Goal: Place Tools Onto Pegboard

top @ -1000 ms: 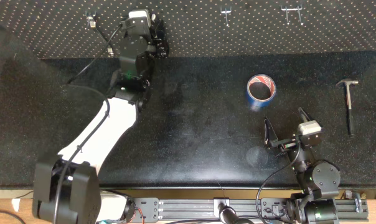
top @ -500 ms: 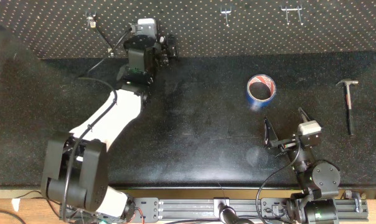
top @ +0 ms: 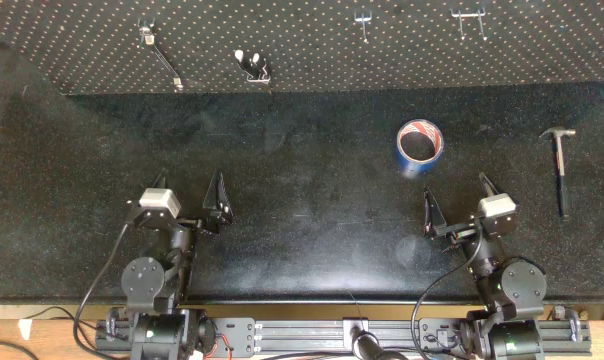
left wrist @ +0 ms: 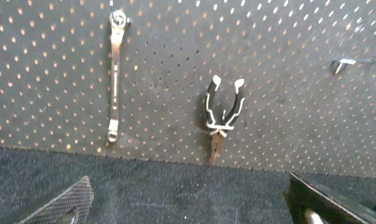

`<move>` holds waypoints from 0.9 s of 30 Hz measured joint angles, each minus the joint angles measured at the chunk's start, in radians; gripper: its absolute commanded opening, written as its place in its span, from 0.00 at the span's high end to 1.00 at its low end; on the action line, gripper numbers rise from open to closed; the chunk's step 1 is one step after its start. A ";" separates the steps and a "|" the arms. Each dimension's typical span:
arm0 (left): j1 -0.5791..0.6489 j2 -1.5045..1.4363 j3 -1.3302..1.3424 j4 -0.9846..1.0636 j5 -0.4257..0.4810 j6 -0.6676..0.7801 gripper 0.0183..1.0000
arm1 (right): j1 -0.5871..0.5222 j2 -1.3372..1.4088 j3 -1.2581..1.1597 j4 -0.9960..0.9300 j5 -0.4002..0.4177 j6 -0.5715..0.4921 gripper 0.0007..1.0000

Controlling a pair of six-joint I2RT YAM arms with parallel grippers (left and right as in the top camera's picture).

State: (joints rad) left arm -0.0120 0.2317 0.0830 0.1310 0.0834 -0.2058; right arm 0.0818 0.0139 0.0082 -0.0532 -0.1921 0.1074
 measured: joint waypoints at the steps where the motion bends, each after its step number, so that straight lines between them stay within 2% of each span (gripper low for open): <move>1: 0.001 -0.055 -0.022 0.002 0.005 0.000 0.01 | 0.000 0.000 0.000 0.000 0.000 0.000 0.02; 3: 0.001 -0.179 -0.065 -0.002 0.012 0.000 0.00 | 0.000 0.000 0.000 0.000 0.000 0.000 0.02; 6: 0.001 -0.214 -0.070 -0.005 0.015 0.000 0.00 | 0.000 0.000 0.000 0.000 0.000 0.000 0.02; 10: -0.031 -0.220 -0.077 -0.195 0.019 0.000 0.00 | 0.000 -0.001 0.000 0.000 0.000 0.000 0.02; 18: -0.061 -0.220 -0.077 -0.195 0.018 0.000 0.01 | 0.000 -0.001 0.000 0.000 0.000 0.000 0.02; 23: -0.038 -0.220 -0.077 -0.196 0.014 0.049 0.01 | 0.000 -0.001 0.000 0.000 0.000 0.000 0.02; 27: -0.034 -0.220 -0.077 -0.196 0.014 0.161 0.00 | 0.000 -0.001 0.000 0.000 0.000 0.000 0.02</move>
State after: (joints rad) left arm -0.0463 0.0116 0.0063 -0.0650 0.0971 -0.0448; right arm 0.0818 0.0128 0.0086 -0.0532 -0.1921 0.1074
